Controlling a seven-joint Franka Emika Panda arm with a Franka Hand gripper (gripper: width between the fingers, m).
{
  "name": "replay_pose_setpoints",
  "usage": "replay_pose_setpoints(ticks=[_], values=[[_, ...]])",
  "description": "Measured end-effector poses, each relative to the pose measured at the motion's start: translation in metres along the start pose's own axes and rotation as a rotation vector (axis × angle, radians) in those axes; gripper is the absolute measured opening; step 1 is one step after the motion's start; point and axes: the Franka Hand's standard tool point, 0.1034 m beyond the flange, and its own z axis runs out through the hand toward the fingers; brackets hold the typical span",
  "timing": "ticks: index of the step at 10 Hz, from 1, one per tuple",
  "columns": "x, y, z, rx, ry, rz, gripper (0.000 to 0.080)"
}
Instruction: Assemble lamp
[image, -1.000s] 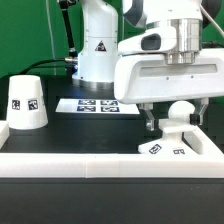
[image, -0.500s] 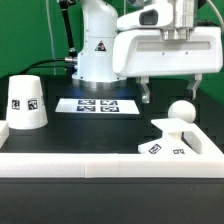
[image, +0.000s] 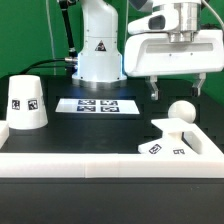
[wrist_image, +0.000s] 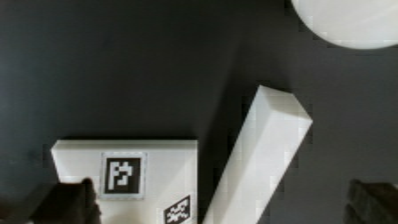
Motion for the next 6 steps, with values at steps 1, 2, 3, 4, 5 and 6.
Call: replay_pose_setpoints(ticks=[1, 2, 3, 4, 5, 6], values=[[0.0, 0.0, 0.0, 0.0, 0.0, 0.003, 0.0699], [0.0, 0.001, 0.0, 0.001, 0.0, 0.01, 0.0699], [-0.001, 0.01, 0.001, 0.002, -0.012, 0.019, 0.0699], [-0.006, 0.014, 0.001, 0.01, -0.02, 0.171, 0.0699], [-0.013, 0.014, 0.002, 0.019, -0.03, 0.299, 0.0699], [-0.019, 0.01, 0.004, 0.024, -0.041, 0.399, 0.0699]])
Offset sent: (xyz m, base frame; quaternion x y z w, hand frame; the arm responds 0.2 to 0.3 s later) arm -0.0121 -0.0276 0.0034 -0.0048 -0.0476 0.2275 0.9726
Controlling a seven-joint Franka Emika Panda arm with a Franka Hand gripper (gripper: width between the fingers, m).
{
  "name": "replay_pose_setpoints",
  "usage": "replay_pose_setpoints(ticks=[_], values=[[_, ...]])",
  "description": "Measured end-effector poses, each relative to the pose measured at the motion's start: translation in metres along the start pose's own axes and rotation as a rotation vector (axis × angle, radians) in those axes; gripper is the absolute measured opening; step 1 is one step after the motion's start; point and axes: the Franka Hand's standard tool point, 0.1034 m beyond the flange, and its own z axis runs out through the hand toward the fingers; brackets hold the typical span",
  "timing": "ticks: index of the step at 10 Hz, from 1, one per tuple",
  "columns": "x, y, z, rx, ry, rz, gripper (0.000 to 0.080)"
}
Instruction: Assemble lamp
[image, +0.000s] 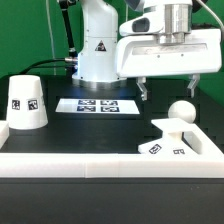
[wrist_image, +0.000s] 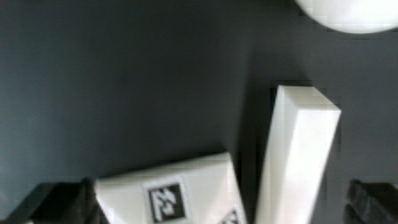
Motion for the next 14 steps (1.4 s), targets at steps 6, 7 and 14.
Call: replay_pose_setpoints(ticks=[6, 7, 14], values=[[-0.021, -0.018, 0.007, 0.031, 0.001, 0.426, 0.0699], [-0.031, -0.021, 0.011, 0.026, -0.006, 0.408, 0.0699], [-0.033, -0.016, 0.008, 0.014, -0.288, 0.347, 0.0699]])
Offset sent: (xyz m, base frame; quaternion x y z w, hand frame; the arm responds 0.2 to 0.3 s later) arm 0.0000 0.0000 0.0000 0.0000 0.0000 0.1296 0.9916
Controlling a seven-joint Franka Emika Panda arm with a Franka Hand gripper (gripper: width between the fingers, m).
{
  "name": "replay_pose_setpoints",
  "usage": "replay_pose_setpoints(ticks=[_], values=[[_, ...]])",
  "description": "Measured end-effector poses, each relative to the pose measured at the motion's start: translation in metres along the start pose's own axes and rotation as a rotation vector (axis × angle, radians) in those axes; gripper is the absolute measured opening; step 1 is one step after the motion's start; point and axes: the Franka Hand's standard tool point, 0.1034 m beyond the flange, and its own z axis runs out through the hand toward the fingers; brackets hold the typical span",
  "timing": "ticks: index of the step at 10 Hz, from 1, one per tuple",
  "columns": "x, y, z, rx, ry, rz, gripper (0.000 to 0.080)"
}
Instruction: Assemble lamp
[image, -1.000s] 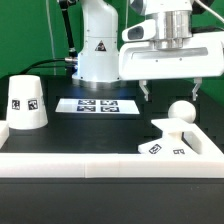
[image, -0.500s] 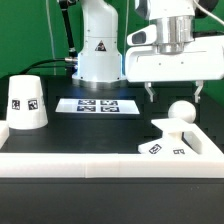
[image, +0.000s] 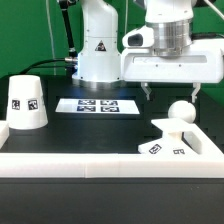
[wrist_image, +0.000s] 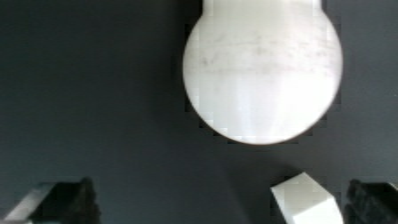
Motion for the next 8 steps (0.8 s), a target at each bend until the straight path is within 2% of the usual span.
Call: replay_pose_setpoints(ticks=[1, 2, 3, 4, 6, 8], values=[[-0.003, -0.002, -0.001, -0.004, -0.046, 0.0, 0.0699], [-0.007, -0.007, -0.005, 0.01, -0.117, 0.01, 0.0699], [-0.005, -0.013, -0.004, 0.016, -0.121, 0.005, 0.0699], [-0.012, -0.007, -0.003, -0.003, -0.21, -0.008, 0.0699], [-0.013, 0.0, -0.001, -0.025, -0.381, 0.0, 0.0699], [-0.014, -0.003, 0.006, -0.038, -0.48, -0.001, 0.0699]])
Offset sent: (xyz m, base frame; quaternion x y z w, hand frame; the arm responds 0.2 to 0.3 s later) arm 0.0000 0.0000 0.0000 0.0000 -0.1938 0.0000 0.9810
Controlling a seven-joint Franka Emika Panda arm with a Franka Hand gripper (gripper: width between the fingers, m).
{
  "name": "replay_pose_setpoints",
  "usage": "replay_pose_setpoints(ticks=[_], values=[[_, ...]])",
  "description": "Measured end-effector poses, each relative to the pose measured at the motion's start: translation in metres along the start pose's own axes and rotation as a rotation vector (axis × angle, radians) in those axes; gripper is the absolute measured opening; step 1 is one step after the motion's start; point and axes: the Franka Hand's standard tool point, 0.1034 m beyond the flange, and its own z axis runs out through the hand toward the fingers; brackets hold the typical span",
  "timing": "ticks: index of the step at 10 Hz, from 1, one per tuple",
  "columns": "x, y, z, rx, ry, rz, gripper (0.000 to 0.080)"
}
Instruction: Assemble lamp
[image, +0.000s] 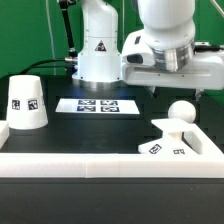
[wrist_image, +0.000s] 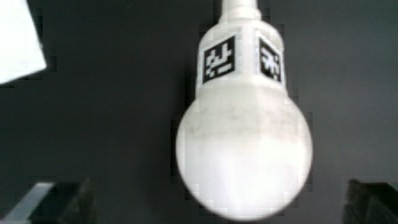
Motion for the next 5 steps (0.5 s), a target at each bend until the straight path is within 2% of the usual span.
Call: replay_pose_setpoints(ticks=[3, 5], values=[[0.003, -0.004, 0.009, -0.022, -0.143, 0.005, 0.0699], [0.002, -0.011, 0.012, -0.026, -0.138, 0.002, 0.0699]])
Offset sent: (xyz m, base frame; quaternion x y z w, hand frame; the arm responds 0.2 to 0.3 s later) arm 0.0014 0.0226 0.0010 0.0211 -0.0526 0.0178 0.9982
